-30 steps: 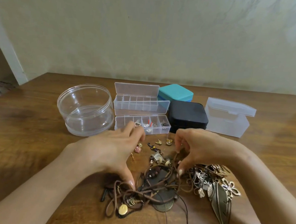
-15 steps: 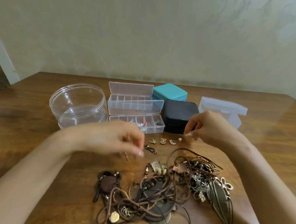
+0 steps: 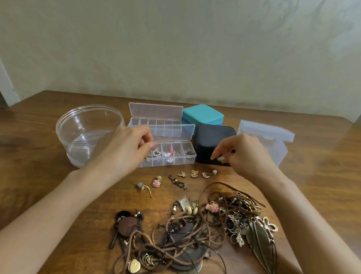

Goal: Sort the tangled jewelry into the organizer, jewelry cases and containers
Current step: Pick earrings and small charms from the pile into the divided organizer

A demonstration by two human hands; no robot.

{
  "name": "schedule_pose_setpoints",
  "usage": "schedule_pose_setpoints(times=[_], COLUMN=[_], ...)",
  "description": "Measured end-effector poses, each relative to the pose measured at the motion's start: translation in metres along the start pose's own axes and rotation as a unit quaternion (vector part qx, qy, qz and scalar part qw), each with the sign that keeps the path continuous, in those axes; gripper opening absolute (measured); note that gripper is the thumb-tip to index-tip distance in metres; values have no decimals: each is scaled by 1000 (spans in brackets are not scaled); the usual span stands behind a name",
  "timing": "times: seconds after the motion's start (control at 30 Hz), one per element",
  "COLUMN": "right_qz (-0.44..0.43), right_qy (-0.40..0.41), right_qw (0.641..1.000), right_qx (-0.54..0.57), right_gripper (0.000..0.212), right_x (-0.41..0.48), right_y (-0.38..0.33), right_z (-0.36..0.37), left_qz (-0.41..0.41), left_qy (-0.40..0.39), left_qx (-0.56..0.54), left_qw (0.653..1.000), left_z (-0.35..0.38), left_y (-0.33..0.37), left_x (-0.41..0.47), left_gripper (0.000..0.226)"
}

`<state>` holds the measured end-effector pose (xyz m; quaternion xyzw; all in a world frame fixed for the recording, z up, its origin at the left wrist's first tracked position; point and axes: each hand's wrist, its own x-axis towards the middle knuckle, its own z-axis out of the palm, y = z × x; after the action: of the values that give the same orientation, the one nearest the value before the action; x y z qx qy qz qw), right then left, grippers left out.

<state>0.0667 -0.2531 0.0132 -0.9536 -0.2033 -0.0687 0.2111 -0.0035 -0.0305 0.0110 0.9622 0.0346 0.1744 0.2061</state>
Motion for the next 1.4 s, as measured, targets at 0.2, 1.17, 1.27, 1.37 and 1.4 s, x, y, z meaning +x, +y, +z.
schedule_pose_setpoints(times=[0.2,1.17,1.27,1.37,1.4], right_qz=[15,-83,-91,-93,-95], right_qy=[-107,-148,-240,-301,-305], right_qw=[988,982,962,947,946], right_qx=[-113,85,90,61,61], right_gripper=[6,14,17,25,25], right_x=[-7,-17,-20,-21,-22], right_y=[3,59,60,58,56], right_z=[-8,-27,-31,-27,-26], left_qz=[2,243,262,268,275], left_qy=[11,-233,-320,-357,-352], left_qx=[2,-87,-57,-30,-19], left_qw=[1000,938,909,895,894], left_z=[-1,14,24,26,25], left_y=[1,25,30,31,30], left_x=[0,-20,-27,-29,-29], left_gripper=[14,24,31,31,30])
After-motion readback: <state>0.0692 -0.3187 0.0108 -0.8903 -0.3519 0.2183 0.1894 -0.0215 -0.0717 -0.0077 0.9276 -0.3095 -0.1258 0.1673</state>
